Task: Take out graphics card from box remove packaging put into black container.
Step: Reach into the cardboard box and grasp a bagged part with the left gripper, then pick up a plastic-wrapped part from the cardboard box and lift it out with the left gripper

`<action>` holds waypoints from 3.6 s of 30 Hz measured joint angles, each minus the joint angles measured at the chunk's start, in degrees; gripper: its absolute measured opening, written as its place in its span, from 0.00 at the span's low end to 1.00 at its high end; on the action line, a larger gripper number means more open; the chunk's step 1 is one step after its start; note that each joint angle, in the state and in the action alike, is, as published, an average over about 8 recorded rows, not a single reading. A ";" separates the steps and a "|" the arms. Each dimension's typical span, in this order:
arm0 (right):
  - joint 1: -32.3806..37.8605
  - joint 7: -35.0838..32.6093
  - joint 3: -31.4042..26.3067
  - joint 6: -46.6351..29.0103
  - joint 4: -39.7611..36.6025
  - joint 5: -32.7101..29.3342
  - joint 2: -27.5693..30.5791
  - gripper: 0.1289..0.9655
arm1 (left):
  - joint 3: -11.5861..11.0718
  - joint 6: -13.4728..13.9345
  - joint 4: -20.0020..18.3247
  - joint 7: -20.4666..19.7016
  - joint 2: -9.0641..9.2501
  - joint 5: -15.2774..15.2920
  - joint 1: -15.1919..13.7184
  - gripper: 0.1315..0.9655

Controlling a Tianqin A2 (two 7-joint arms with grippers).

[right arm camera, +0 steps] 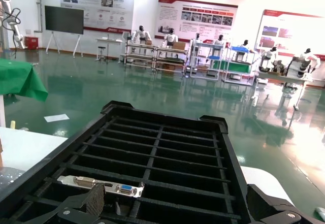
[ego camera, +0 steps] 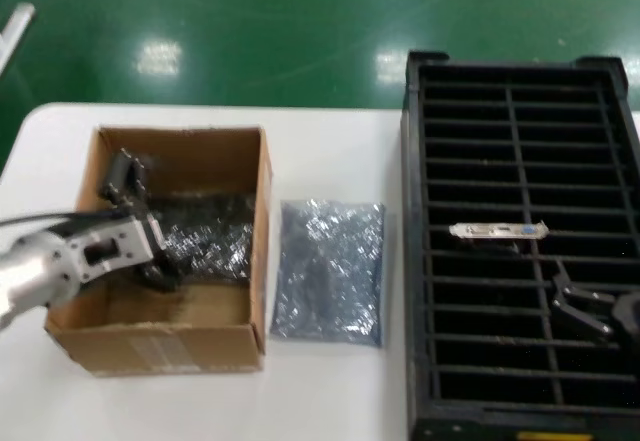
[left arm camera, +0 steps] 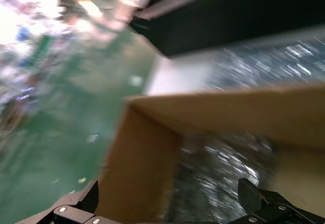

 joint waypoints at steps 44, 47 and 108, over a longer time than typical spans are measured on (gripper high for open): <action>0.00 0.01 0.00 0.00 0.00 0.00 0.00 1.00 | 13.74 -10.30 32.99 35.42 9.46 -1.01 -17.63 0.47; 0.00 0.01 0.00 0.00 0.00 0.00 0.00 1.00 | 13.94 -10.31 31.50 34.30 8.84 -0.56 -17.12 0.40; 0.00 0.01 0.00 0.00 0.00 -0.01 0.00 1.00 | -6.38 -8.46 -34.63 8.79 -14.66 7.19 21.98 0.01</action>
